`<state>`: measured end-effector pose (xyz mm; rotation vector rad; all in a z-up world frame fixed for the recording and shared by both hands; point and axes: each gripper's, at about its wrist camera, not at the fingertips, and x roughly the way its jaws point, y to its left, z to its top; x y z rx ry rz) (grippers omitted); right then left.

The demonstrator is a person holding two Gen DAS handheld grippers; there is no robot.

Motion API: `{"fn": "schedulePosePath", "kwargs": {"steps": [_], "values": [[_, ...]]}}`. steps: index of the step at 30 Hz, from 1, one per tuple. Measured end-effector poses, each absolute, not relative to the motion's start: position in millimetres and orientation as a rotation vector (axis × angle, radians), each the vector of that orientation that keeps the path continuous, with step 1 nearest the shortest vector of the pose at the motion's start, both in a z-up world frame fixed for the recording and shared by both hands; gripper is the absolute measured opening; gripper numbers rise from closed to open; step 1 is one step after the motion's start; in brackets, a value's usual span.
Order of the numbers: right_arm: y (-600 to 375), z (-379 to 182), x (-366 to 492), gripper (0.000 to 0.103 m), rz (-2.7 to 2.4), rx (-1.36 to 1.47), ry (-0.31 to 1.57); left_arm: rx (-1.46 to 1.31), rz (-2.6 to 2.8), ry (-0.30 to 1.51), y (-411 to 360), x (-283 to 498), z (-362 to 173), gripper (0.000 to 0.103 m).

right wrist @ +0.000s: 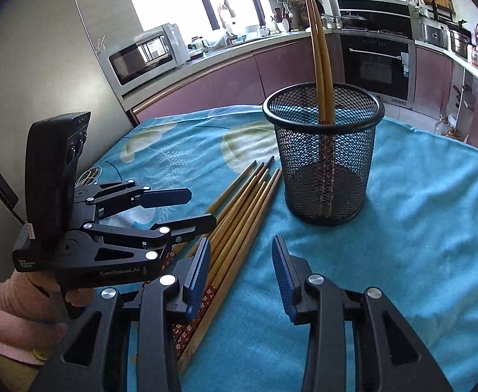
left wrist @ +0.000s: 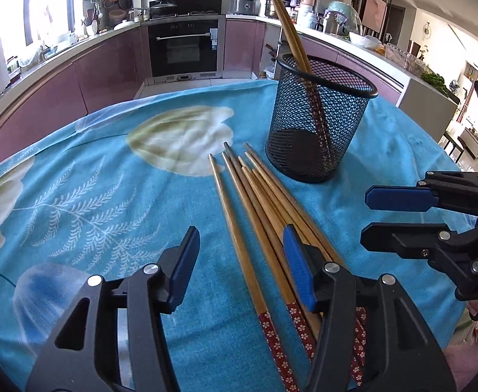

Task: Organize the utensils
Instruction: 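Grasp a chopstick with the right gripper while the left gripper grasps another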

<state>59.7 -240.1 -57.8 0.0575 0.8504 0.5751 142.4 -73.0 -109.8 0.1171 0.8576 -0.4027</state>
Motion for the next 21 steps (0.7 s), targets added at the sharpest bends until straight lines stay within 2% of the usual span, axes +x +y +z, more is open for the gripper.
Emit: {"fn": "schedulePosePath", "kwargs": {"steps": [12, 21], "values": [[-237.1, -70.9, 62.4, 0.037, 0.558, 0.065, 0.885, 0.106, -0.379, 0.88, -72.5, 147.2, -114.2, 0.053], [-225.1, -78.0, 70.9, 0.036, 0.517, 0.032, 0.906, 0.06, -0.405, 0.904, -66.2, 147.6, -115.2, 0.044]]}}
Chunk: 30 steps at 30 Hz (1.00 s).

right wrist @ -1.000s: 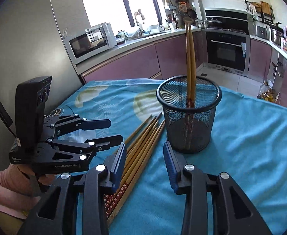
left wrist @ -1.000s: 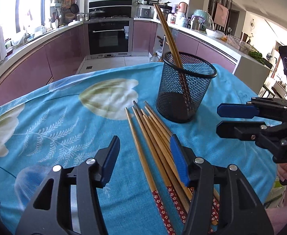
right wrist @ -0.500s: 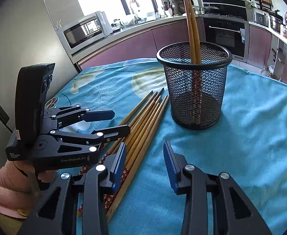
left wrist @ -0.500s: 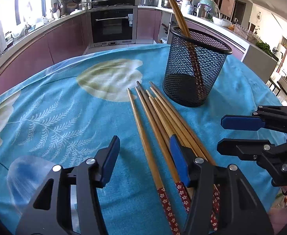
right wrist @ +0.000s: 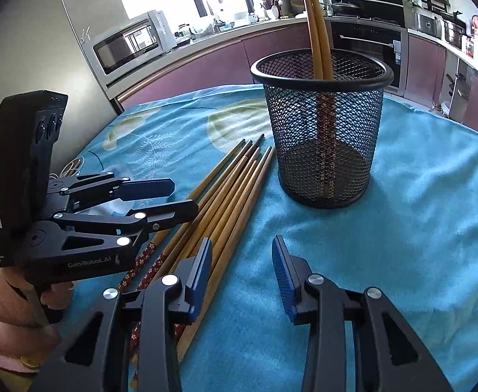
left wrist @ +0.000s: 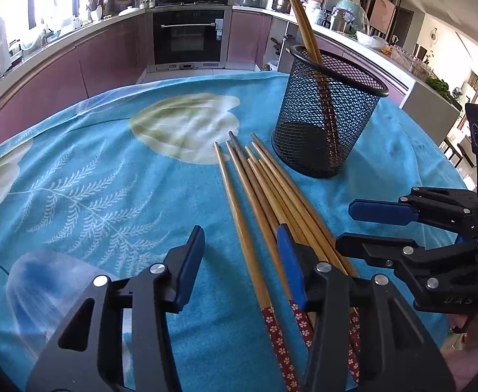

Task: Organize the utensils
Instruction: 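Grasp a chopstick with the right gripper while the left gripper grasps another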

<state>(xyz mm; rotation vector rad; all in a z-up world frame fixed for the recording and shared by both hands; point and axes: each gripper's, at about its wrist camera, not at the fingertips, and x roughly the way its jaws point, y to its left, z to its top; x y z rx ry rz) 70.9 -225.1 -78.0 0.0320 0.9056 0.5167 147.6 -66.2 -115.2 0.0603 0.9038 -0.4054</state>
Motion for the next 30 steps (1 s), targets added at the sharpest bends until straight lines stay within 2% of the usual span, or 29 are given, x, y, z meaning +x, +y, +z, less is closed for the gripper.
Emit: {"fn": "schedulePosePath", "kwargs": {"steps": [6, 8, 13, 22, 30], "values": [[-221.5, -81.6, 74.0, 0.031, 0.49, 0.005, 0.917, 0.048, -0.411, 0.919, -64.1, 148.0, -116.2, 0.031], [-221.9, -81.5, 74.5, 0.031, 0.485, 0.002, 0.92, 0.047, -0.408, 0.929, -63.5, 148.4, -117.6, 0.023], [-220.8, -80.8, 73.4, 0.028, 0.471, -0.024, 0.927, 0.035, -0.41, 0.934, -59.6, 144.9, -118.4, 0.017], [-213.0, -81.0, 76.9, 0.026, 0.459, -0.068, 0.941, 0.054, -0.397, 0.941, -57.7, 142.9, -117.2, 0.016], [-204.1, -83.0, 90.9, 0.02, 0.429, -0.075, 0.939, 0.081, -0.386, 0.944, -64.0, 161.2, -119.3, 0.017]]}}
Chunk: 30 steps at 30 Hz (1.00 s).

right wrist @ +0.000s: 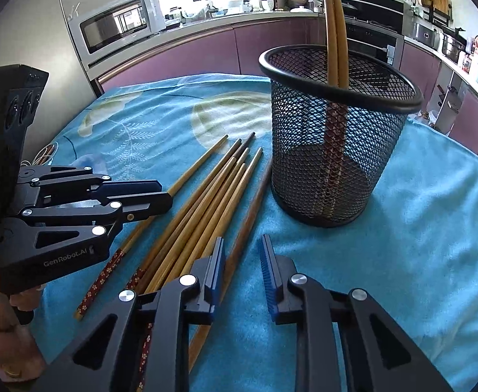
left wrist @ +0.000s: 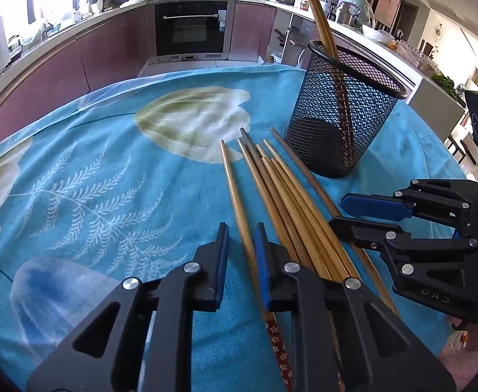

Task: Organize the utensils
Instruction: 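Grasp a chopstick with the right gripper while the left gripper grasps another, then raise both chopsticks upright and carry them above the mesh cup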

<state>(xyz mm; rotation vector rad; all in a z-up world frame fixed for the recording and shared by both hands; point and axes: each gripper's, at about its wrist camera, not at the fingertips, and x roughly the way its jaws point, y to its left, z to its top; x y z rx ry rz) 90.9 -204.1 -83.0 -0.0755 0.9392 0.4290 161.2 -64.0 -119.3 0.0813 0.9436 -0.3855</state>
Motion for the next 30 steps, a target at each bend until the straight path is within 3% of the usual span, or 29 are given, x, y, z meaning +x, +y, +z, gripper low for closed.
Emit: {"fn": "schedulePosePath", "kwargs": {"steps": [4, 8, 30], "values": [[-203.8, -84.1, 96.1, 0.012, 0.429, -0.045, 0.936, 0.071, -0.386, 0.941, -66.1, 168.1, -120.1, 0.017], [-208.2, -83.7, 97.1, 0.008, 0.426, -0.007, 0.931, 0.054, -0.37, 0.942, -65.8, 169.8, -120.2, 0.01], [-214.9, -81.4, 83.1, 0.008, 0.504, 0.022, 0.959, -0.008, -0.469, 0.966, -59.3, 140.9, -120.2, 0.008]]}}
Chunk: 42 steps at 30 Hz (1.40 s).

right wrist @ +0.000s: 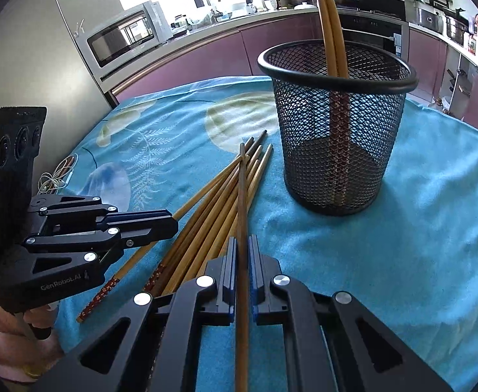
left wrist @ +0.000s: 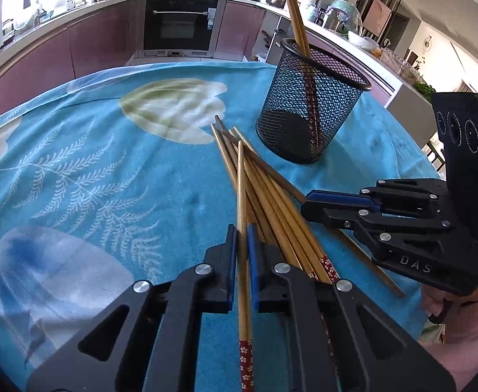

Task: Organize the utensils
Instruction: 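Raise both chopsticks upright and carry them above the mesh cup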

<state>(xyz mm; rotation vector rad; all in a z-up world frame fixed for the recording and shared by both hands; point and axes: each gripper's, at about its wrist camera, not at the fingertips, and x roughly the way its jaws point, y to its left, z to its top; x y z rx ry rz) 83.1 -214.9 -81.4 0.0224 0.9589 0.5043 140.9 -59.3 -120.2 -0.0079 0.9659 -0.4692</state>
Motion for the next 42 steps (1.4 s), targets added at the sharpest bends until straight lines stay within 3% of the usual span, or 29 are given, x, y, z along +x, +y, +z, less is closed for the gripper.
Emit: {"fn": "schedulePosePath", "kwargs": {"steps": [3, 16, 42], "values": [[-213.0, -82.8, 85.6, 0.008, 0.503, 0.012, 0.963, 0.008, -0.464, 0.972, -59.5, 144.1, -122.6, 0.012], [-225.6, -54.1, 72.3, 0.006, 0.542, 0.031, 0.859, -0.019, -0.461, 0.955, -57.2, 147.3, -113.9, 0.007], [-275.1, 42.2, 51.1, 0.006, 0.536, 0.084, 0.545, -0.199, -0.624, 0.613, -17.5, 110.2, 20.2, 0.007]]}}
